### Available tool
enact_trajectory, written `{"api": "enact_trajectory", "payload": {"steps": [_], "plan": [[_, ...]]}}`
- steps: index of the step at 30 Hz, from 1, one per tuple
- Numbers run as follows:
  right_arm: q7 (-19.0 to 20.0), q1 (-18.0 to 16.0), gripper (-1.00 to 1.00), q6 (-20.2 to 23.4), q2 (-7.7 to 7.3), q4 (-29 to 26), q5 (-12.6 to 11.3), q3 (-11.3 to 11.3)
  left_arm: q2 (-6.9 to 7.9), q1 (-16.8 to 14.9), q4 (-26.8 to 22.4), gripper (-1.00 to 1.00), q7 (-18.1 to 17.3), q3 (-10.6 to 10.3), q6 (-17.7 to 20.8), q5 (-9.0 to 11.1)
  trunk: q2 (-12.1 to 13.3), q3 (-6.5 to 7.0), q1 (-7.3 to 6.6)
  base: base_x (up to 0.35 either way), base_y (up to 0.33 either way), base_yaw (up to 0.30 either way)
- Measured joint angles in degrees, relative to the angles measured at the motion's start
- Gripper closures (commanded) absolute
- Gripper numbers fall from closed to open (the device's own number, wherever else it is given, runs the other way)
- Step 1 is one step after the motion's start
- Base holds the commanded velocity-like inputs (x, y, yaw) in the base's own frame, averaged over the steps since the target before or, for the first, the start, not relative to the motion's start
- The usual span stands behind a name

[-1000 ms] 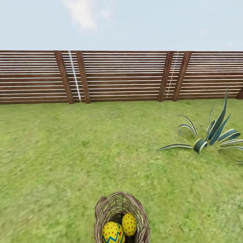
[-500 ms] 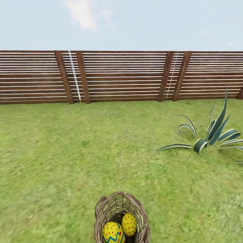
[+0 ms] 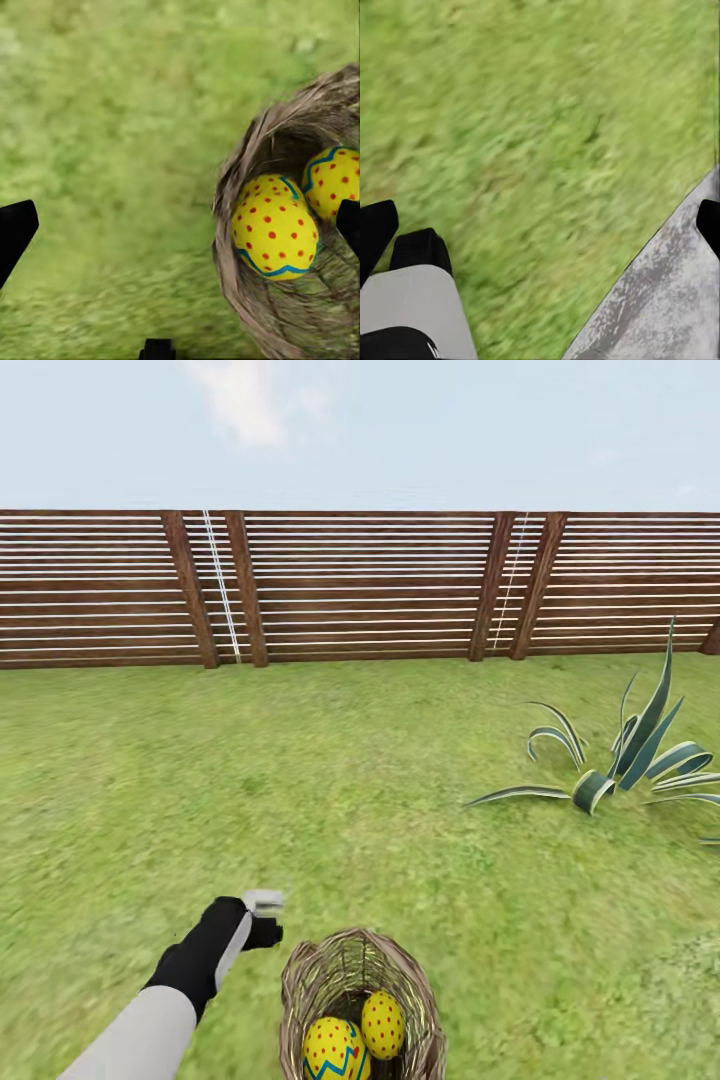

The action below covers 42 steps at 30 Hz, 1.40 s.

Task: Take the three Easter eggs out of the wicker basket on the lawn in the garden, then place them on the lawn next to a single tree (choose any tree) so that all three eggs are next to the same tree and none are left in the basket.

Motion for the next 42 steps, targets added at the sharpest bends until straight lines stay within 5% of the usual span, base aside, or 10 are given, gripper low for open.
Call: {"api": "enact_trajectory", "payload": {"steps": [4, 8, 12, 16, 21, 26, 36, 42], "plan": [[0.12, -3.05, -1.00, 10.89, 0.10, -12.49, -1.50, -0.39, -2.02, -5.95, -2.33, -1.00, -0.37, -0.05, 1.39, 3.57, 0.00, 0.00, 0.00, 0.000, 0.000, 0.000], [-0.35, -8.14, -1.00, 14.17, -0.03, -18.85, -9.68, -0.51, -2.29, -7.51, -5.74, -1.00, -0.32, -0.13, 1.05, 11.20, 0.00, 0.00, 0.00, 0.000, 0.000, 0.000], [-0.66, -14.10, -1.00, 16.95, -0.05, -20.10, -13.49, -1.96, -1.94, -7.99, -8.96, -1.00, -0.09, -0.10, 1.29, 14.13, 0.00, 0.00, 0.00, 0.000, 0.000, 0.000], [-0.90, -17.12, -1.00, 20.02, 0.09, -21.86, -13.84, -2.45, -1.86, -8.44, -11.93, -1.00, -0.04, -0.22, 2.99, 14.74, 0.00, -0.01, 0.00, 0.000, 0.000, -0.015], [-0.90, -18.54, -1.00, 22.70, 0.16, -22.09, -14.25, -2.39, -1.42, -8.40, -12.94, -1.00, -0.02, -1.76, 12.94, 14.58, 0.00, -0.06, 0.00, 0.000, 0.000, -0.209], [-0.74, -18.68, -1.00, 23.02, 0.26, -21.12, -14.64, -2.57, 0.50, -8.26, -12.78, -1.00, -0.06, -2.78, 14.54, 14.47, 0.00, -0.07, 0.00, 0.000, 0.000, -0.291], [-0.78, -18.68, -1.00, 22.98, 0.20, -17.77, -14.51, -2.35, 1.58, -7.85, -10.99, -1.00, 0.03, -3.29, 14.64, 14.40, 0.00, -0.07, 0.00, 0.000, 0.000, -0.299], [-0.80, -18.66, -1.00, 22.54, 0.27, -15.60, -14.34, -2.22, 4.35, -7.82, -4.92, -1.00, 0.00, -11.78, 14.65, 14.27, 0.00, -0.07, 0.00, 0.000, 0.047, -0.300]]}}
